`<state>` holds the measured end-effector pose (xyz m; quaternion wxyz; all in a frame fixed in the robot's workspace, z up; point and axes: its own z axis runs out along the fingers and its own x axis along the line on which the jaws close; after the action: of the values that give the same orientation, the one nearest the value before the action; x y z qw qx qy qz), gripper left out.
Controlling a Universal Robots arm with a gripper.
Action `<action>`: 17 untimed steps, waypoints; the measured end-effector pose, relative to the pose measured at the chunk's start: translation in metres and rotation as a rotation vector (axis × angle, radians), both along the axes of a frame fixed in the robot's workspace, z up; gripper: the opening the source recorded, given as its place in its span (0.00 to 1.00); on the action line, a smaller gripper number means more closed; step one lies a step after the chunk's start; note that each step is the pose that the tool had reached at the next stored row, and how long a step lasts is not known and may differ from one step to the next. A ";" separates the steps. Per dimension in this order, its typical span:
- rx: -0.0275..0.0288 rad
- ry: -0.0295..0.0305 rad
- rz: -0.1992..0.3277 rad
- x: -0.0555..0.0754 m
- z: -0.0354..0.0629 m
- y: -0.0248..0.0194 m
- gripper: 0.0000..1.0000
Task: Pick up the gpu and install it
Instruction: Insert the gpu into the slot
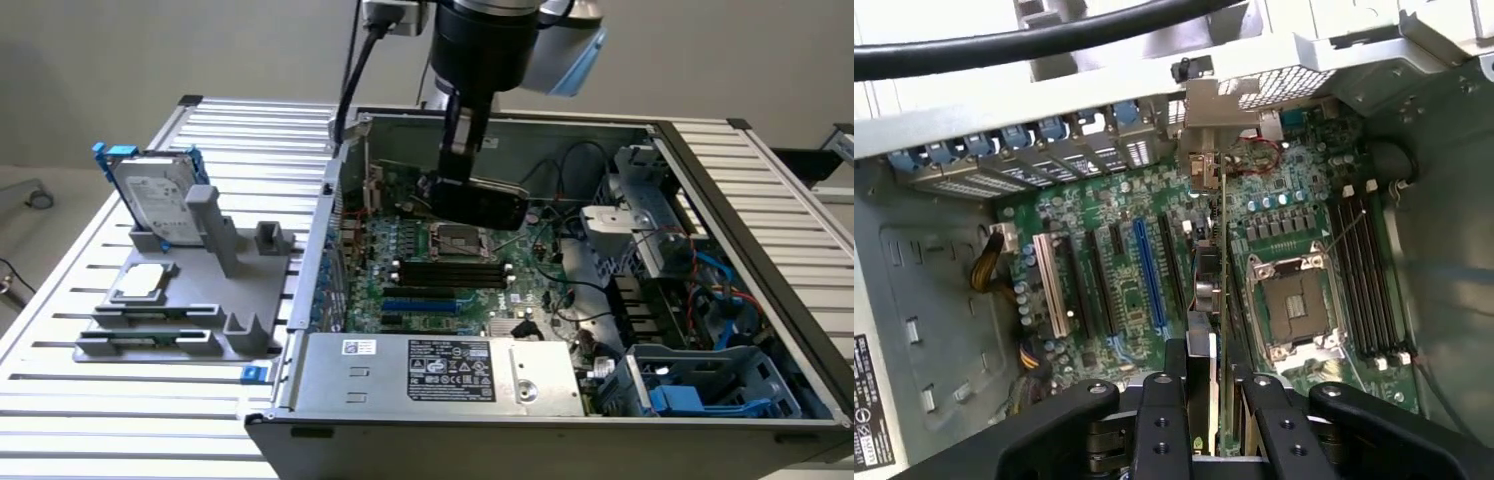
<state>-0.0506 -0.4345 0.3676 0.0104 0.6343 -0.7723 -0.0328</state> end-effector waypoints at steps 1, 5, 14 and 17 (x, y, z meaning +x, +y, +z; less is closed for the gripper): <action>0.0000 -0.0045 0.018 0.000 -0.0002 0.0000 0.26; 0.0000 -0.0167 0.090 0.000 -0.0020 0.0000 0.26; -0.0004 -0.0404 0.169 -0.002 -0.0143 0.0003 0.26; 0.0006 -0.0463 0.174 -0.006 -0.0196 0.0003 0.26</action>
<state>-0.0567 -0.4342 0.3479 -0.0048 0.6997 -0.7143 -0.0173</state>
